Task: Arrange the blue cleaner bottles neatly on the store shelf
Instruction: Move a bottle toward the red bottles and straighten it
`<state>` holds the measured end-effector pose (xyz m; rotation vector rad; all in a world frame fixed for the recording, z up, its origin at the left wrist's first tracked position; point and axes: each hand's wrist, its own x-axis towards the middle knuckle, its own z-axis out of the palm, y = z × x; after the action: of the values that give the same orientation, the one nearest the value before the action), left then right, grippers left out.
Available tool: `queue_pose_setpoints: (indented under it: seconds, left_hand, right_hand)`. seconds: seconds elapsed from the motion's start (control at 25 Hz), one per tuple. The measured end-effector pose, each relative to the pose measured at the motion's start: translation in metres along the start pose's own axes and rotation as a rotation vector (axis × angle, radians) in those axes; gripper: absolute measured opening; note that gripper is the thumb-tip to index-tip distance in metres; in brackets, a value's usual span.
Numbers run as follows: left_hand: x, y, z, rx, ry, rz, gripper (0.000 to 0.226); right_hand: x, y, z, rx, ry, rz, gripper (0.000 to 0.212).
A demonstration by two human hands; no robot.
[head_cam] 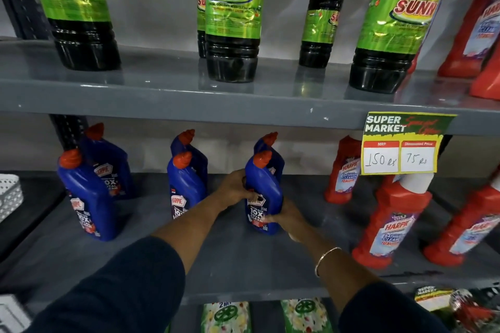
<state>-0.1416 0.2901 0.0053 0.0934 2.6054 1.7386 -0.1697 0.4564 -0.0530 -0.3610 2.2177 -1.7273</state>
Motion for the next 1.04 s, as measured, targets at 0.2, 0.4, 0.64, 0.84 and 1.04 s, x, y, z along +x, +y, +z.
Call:
queue_pose_setpoints:
  seconds: [0.2,0.4,0.64,0.84,1.04]
  left_hand:
    - [-0.002,-0.007,0.005,0.001,0.056,-0.008,0.056]
    - [0.002,-0.008,0.010,0.000,0.010,-0.059,0.057]
    - [0.002,-0.023,0.018,-0.083,-0.094,-0.184,0.050]
    - [-0.009,-0.029,0.018,-0.027,-0.055,-0.157,0.060]
    - [-0.034,-0.017,0.026,0.093,-0.071,-0.188,0.056]
  right_hand:
    - [0.010,0.013,0.003,-0.003,-0.001,0.056,0.070]
    - [0.015,0.014,-0.001,0.005,-0.034,0.081,0.070]
    - [0.009,0.014,-0.006,-0.088,0.007,0.058,0.070]
    - [-0.003,0.014,-0.009,-0.154,-0.025,0.062,0.063]
    - [-0.035,0.008,-0.012,-0.135,-0.094,0.067,0.060]
